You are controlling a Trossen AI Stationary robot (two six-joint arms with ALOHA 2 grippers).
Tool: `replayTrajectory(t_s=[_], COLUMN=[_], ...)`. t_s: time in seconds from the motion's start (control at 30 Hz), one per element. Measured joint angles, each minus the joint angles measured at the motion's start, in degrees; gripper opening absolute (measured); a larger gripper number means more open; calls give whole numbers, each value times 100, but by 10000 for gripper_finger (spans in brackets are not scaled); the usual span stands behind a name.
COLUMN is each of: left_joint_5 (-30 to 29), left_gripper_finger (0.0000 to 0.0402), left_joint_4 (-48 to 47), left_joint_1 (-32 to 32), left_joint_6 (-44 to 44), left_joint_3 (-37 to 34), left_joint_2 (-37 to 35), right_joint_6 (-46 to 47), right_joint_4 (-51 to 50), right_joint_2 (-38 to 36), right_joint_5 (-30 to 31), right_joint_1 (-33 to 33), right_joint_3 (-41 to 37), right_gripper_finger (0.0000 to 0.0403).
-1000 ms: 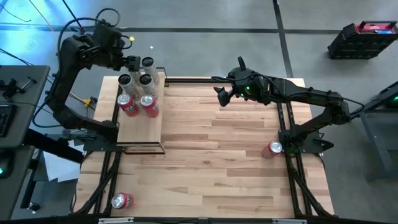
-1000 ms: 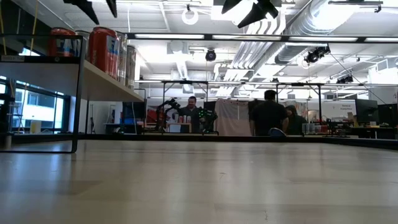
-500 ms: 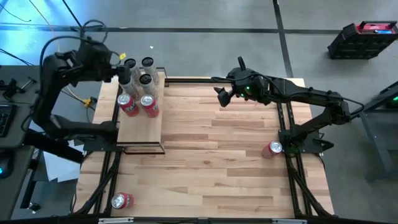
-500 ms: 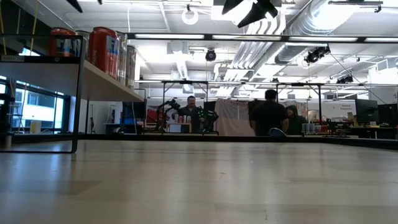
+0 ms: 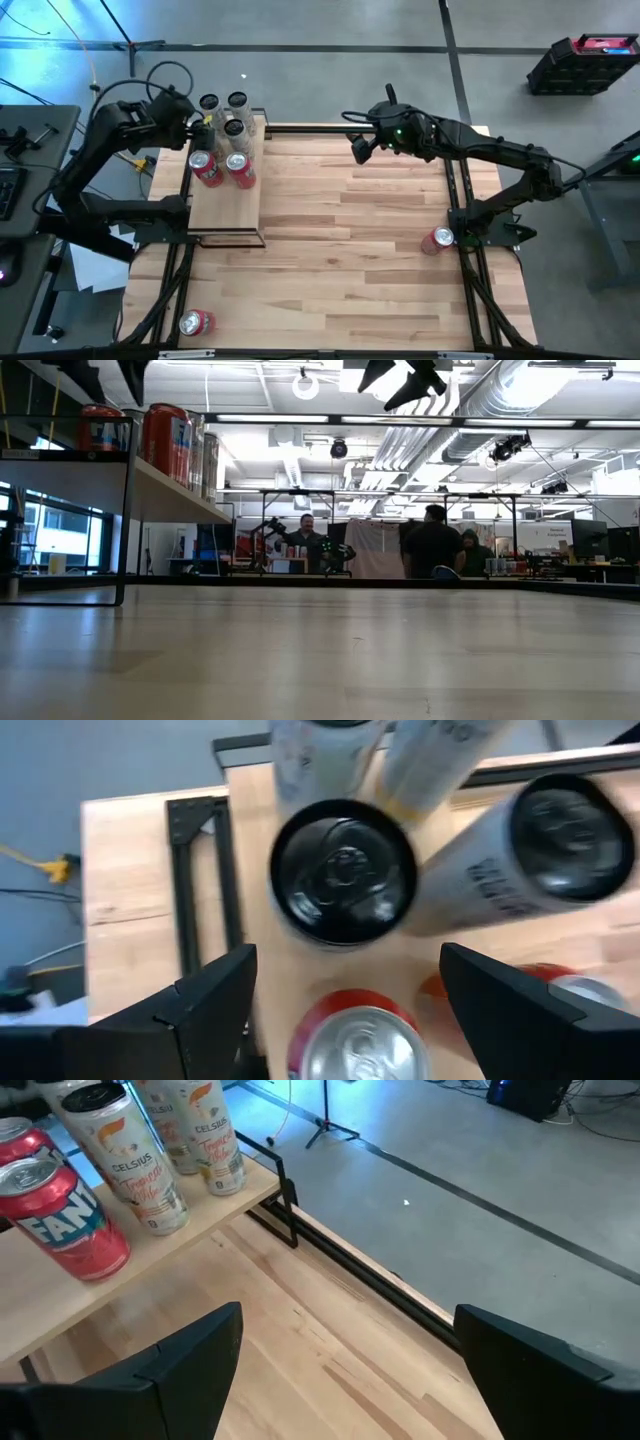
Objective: Place canned beverage on shelf
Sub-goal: Adjust the white yellow soda cans
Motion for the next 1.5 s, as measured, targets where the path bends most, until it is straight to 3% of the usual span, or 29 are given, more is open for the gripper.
replayTrajectory(t_s=[0.43, 1.03, 1.37, 1.5], left_joint_5=[-311, -323, 419, 379], left_gripper_finger=[306, 306, 306, 306], left_joint_4=[806, 792, 289, 116], left_joint_1=[9, 9, 9, 9], left_joint_6=[215, 268, 108, 108], left_joint_3=[-495, -484, 305, 601], left_joint_2=[130, 159, 155, 149], right_joint_6=[14, 21, 14, 10], right_joint_4=[387, 387, 387, 387], right_joint_2=[0, 0, 0, 0], right_joint_5=[-16, -18, -18, -20], right_joint_1=[-7, -7, -7, -7], right_joint_3=[-2, -2, -2, -2], right_gripper_finger=[348, 348, 348, 348])
